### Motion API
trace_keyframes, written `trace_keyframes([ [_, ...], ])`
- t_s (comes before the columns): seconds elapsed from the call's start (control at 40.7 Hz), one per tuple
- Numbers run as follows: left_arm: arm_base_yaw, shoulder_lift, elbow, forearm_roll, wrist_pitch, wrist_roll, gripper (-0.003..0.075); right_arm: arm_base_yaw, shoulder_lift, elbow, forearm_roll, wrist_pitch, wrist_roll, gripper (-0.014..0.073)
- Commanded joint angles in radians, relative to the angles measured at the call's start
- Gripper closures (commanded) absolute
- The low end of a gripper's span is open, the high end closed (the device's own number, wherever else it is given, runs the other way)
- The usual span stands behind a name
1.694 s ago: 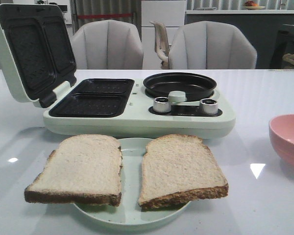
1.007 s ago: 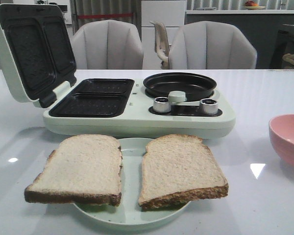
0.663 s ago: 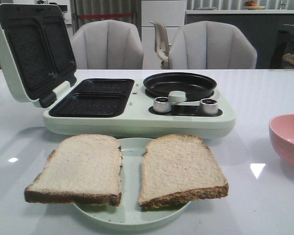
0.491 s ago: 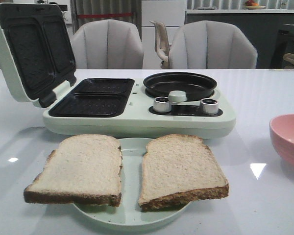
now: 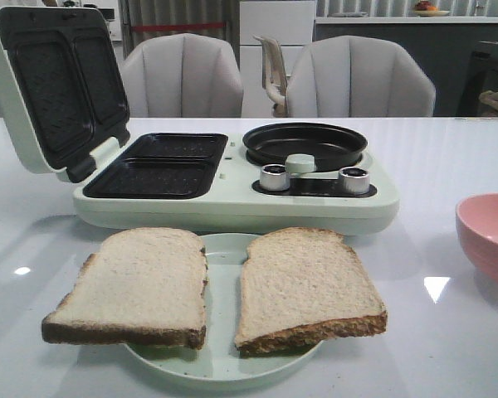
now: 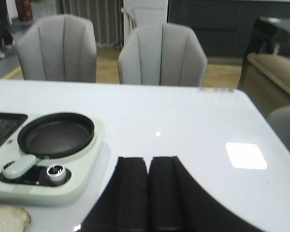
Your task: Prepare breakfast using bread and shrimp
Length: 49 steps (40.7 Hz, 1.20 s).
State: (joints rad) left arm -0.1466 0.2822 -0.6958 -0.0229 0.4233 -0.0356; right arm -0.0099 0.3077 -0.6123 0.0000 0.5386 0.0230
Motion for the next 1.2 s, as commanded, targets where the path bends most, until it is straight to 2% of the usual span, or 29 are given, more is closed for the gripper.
trace_keyframes([
  [0.0, 0.001, 0.077, -0.036, 0.002, 0.013, -0.002, 0.0619, -0.007, 0.084, -0.04, -0.006, -0.024, -0.004, 0.0489],
  [0.147, 0.001, 0.155, -0.01, 0.0, 0.102, -0.002, 0.0619, -0.007, 0.185, -0.025, -0.006, 0.013, -0.004, 0.0489],
  [0.368, 0.001, 0.242, 0.006, -0.002, 0.11, -0.002, 0.0618, -0.007, 0.306, -0.025, -0.006, 0.037, -0.004, 0.0482],
  [0.466, 0.001, 0.277, 0.007, -0.002, 0.117, -0.002, 0.0603, -0.007, 0.34, -0.025, -0.006, 0.037, -0.004, 0.0398],
  [0.54, 0.001, 0.296, 0.007, 0.0, 0.117, -0.002, 0.0528, -0.007, 0.356, -0.025, -0.006, 0.036, -0.004, 0.0277],
  [0.589, 0.001, 0.306, 0.007, 0.003, 0.117, -0.002, 0.0416, -0.007, 0.366, -0.025, -0.006, 0.036, -0.004, 0.0186],
  [0.638, 0.001, 0.32, 0.007, 0.007, 0.117, 0.0, 0.0297, -0.007, 0.374, -0.025, -0.006, 0.036, -0.004, 0.0132],
  [0.712, 0.001, 0.343, 0.007, 0.023, 0.122, 0.004, 0.0118, -0.007, 0.39, -0.025, -0.006, 0.041, -0.004, 0.0108],
  [0.786, 0.001, 0.368, 0.007, 0.023, 0.135, 0.041, 0.005, -0.007, 0.396, -0.025, -0.006, 0.042, -0.004, 0.0109],
  [0.933, -0.069, 0.429, 0.007, 0.011, 0.158, 0.146, 0.0067, -0.007, 0.396, -0.025, -0.006, 0.042, -0.004, 0.0109],
  [1.056, -0.228, 0.49, 0.007, 0.039, 0.162, 0.245, 0.0096, -0.007, 0.396, -0.025, -0.006, 0.042, -0.004, 0.0109],
  [1.178, -0.416, 0.549, 0.039, 0.176, 0.151, 0.269, 0.0118, -0.007, 0.396, -0.025, -0.006, 0.042, -0.004, 0.0109],
])
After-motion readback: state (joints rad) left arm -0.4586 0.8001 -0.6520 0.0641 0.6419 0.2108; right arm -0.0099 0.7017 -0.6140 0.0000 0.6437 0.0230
